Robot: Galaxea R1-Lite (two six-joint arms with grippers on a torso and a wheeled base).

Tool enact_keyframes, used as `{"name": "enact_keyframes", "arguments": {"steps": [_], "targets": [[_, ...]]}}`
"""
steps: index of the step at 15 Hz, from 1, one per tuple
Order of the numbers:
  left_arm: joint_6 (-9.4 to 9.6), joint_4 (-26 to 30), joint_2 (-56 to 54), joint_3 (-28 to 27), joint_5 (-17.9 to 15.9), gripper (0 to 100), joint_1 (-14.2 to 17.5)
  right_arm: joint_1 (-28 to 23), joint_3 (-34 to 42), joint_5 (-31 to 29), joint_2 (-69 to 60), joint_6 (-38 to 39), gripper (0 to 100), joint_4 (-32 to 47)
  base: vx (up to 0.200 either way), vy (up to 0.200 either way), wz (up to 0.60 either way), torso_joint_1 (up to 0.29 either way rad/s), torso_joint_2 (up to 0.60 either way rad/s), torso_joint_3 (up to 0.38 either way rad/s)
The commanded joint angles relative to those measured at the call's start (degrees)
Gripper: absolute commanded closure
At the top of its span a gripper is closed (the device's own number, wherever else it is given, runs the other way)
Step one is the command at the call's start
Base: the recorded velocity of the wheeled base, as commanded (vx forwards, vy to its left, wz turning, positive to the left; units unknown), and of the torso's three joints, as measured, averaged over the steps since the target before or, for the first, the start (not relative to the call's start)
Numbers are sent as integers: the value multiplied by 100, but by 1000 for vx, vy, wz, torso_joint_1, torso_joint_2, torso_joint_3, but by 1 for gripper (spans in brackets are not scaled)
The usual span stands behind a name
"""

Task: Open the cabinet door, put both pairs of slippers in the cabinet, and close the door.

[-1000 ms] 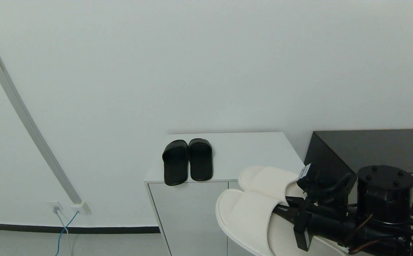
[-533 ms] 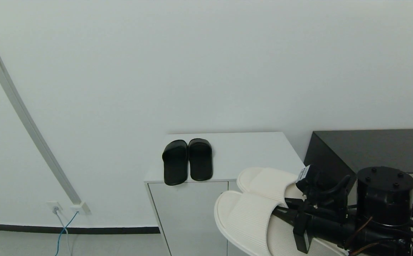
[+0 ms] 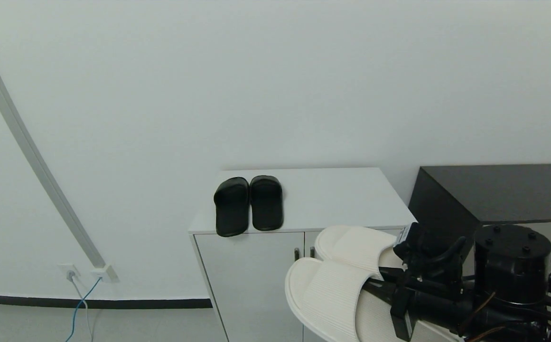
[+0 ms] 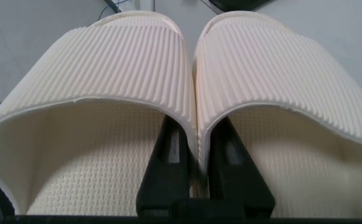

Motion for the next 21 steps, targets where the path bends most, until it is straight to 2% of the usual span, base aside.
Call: {"name": "enact_keyframes", "arguments": {"steps": [1,9,21], "targets": [[-4,-2,7,0,6,0,-1,12,13,1,37,-1,100,-3,0,0,0,-159,364,203],[5,-2,7,0,6,0,-1,65,57,-8,125,-10,100,-29,0,0,0,-163,392,221],[5,-2,7,0,-3,0,-1,74,197,-8,222,-10,100,-301,0,0,0,-209,532,319]]}}
